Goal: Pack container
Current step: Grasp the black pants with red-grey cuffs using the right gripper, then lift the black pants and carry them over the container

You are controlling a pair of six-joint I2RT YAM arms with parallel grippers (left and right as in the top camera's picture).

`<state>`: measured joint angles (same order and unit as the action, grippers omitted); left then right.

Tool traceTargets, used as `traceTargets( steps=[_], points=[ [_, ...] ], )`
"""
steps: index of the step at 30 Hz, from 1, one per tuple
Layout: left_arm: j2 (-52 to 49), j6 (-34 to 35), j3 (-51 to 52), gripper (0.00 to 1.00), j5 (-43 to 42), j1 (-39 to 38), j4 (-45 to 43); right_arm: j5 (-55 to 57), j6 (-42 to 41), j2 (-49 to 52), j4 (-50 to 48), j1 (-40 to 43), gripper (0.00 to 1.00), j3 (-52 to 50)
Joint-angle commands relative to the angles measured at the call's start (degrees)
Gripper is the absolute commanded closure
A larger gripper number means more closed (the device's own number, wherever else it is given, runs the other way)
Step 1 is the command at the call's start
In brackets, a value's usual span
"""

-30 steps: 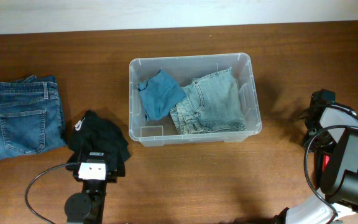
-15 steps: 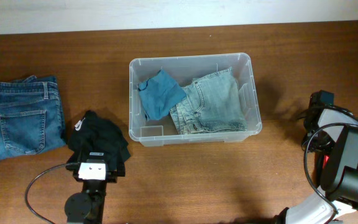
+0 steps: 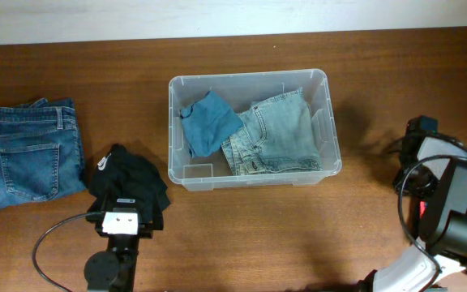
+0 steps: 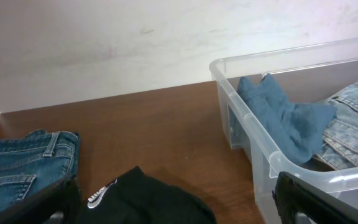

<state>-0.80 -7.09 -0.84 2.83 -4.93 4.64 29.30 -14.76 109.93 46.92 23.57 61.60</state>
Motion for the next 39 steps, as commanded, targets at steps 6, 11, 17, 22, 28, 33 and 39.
traceTargets(
  steps=[6,11,17,22,28,33,39],
  points=[
    [0.3,-0.3,0.3,0.01,0.0,-0.3,0.0,-34.1,0.2,4.5,19.1,-1.5,0.96,25.0],
    [0.3,-0.3,0.3,0.01,0.0,-0.3,0.0,-33.8,2.6,4.2,30.1,-5.0,0.96,42.1],
    [0.3,-0.3,0.3,0.01,0.0,-0.3,0.0,-33.8,2.6,4.1,42.5,-8.7,0.96,62.8],
    [0.3,-0.3,0.3,0.01,0.0,-0.3,0.0,-34.1,4.1,4.0,49.6,-12.0,0.96,75.1],
    [0.3,-0.3,0.3,0.01,0.0,-0.3,0.0,-39.6,4.1,2.8,50.4,-16.7,0.96,82.9],
    [0.3,-0.3,0.3,0.01,0.0,-0.3,0.0,-45.7,5.6,2.5,49.9,-20.6,0.96,83.4],
    [0.3,-0.3,0.3,0.01,0.0,-0.3,0.0,-53.0,8.6,2.5,45.9,-27.3,0.96,83.4]
  ],
)
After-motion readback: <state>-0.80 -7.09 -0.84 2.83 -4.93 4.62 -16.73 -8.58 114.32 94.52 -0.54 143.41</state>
